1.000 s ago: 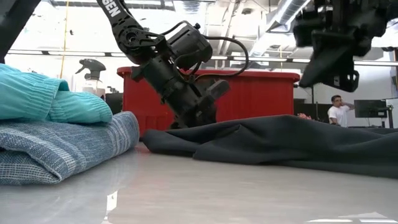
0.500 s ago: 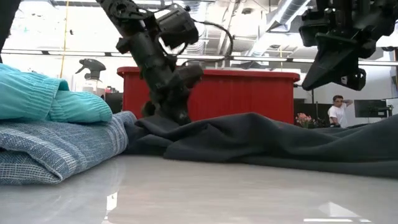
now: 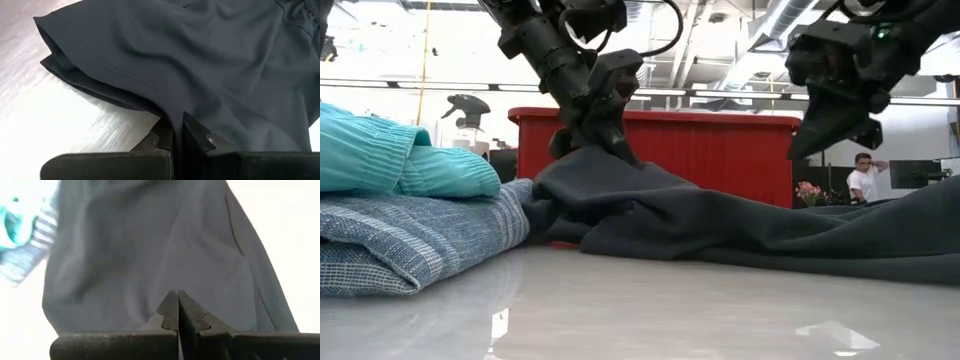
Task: Fold Laundry from Bin
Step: Fold the black shorts from the red organizer bin
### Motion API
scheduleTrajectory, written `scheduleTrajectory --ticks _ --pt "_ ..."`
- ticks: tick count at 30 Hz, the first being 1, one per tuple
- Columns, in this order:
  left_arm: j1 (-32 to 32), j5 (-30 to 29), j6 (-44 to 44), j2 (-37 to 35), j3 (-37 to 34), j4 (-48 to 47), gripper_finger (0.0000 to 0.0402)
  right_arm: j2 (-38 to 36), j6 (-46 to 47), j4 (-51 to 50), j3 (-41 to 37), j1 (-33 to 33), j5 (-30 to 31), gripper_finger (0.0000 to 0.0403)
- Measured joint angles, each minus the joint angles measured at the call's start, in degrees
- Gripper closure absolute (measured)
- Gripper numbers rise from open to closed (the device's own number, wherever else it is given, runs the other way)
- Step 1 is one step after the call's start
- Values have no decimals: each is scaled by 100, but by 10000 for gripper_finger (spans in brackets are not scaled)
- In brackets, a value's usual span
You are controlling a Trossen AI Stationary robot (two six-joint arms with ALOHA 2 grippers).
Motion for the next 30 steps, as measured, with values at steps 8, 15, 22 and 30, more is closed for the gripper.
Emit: scheduleTrajectory --ticks 8,15,22,30 --pt "2 118 -134 -7 70 3 401 881 -621 630 -2 -315 -390 383" --pt "4 304 -33 -7 510 -162 401 1508 -920 927 -2 -781 -737 383" --pt "4 419 296 -7 1187 -656 401 1869 -1254 1241 0 -1125 -884 383" --pt "7 423 641 -7 2032 -1164 401 2330 -1435 2209 1 -1563 -1045 382"
